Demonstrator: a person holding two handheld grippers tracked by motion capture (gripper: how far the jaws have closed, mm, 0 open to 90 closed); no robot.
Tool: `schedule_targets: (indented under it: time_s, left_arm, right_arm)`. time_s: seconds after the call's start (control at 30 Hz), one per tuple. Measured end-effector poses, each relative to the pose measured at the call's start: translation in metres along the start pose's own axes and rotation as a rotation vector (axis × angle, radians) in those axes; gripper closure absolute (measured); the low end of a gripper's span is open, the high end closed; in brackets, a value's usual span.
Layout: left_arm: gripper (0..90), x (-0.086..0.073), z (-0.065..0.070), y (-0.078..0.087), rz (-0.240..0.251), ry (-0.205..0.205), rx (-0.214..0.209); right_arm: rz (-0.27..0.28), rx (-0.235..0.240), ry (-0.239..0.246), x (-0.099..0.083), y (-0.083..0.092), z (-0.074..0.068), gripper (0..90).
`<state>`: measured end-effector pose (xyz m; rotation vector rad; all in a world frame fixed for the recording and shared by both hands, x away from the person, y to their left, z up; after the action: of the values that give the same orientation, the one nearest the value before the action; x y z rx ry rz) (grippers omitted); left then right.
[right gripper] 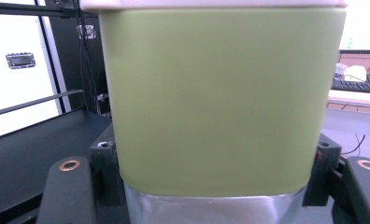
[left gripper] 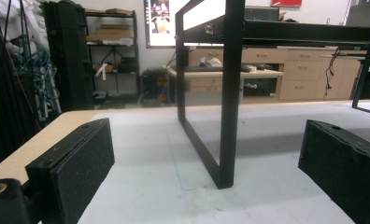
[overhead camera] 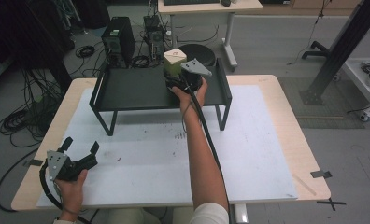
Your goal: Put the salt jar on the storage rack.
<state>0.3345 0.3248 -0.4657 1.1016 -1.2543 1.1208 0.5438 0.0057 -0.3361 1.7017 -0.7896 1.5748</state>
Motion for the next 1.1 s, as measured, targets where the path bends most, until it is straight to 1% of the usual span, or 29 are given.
schedule_targets:
  time_s: [0.17,0.33,0.37,0.43,0.47,0.57,0.63,0.73,0.87,0.97,1.1]
  left_arm:
    - [3.7,0.000,0.000,0.000,0.000,0.000,0.000]
    - [3.7,0.000,0.000,0.000,0.001,0.000,0.000]
    - [3.7,0.000,0.000,0.000,0.001,-0.001,0.000]
    - [3.8,0.000,0.000,0.000,0.000,0.000,0.000]
    - [3.8,0.000,0.000,0.000,0.001,0.000,0.000]
    - [3.7,0.000,0.000,0.000,0.001,0.001,0.000]
    - [3.8,0.000,0.000,0.000,0.001,0.001,0.000]
    - [3.8,0.000,0.000,0.000,0.002,0.000,0.000]
    - [3.8,0.000,0.000,0.000,0.000,0.000,0.000]
    - [3.7,0.000,0.000,0.000,0.001,0.000,0.001]
    - [3.8,0.000,0.000,0.000,0.001,0.000,0.001]
  right_arm:
    - [-0.002,0.001,0.001,0.000,0.000,0.000,29.5]
    - [0.002,0.005,-0.009,0.001,0.001,0.000,28.3]
    - [0.005,0.005,-0.008,0.002,0.001,0.000,25.3]
    - [0.003,0.003,-0.004,0.003,0.002,0.000,24.2]
    - [0.001,0.007,-0.003,0.004,0.002,-0.001,21.2]
    - [0.002,0.009,-0.012,0.007,0.003,-0.001,15.9]
    - [-0.001,0.003,-0.025,0.009,0.004,-0.001,12.7]
    - [-0.002,-0.009,-0.020,0.011,0.006,-0.002,8.2]
    - [0.006,-0.013,-0.027,0.014,0.008,-0.003,6.7]
    - [0.011,-0.022,-0.020,0.017,0.010,-0.003,5.1]
    - [0.002,-0.033,-0.018,0.018,0.015,-0.003,3.1]
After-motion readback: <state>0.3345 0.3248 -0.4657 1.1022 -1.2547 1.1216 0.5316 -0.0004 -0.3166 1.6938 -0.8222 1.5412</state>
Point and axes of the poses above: each handheld gripper's, and its own axes: y roughly backward along the jaws, x roughly out of its top, z roughly to its right, the point moved 7 cm from there along -y, roughly forward along the jaws, and after that the axes turned 2 degrees about x, right-handed, at the moved point
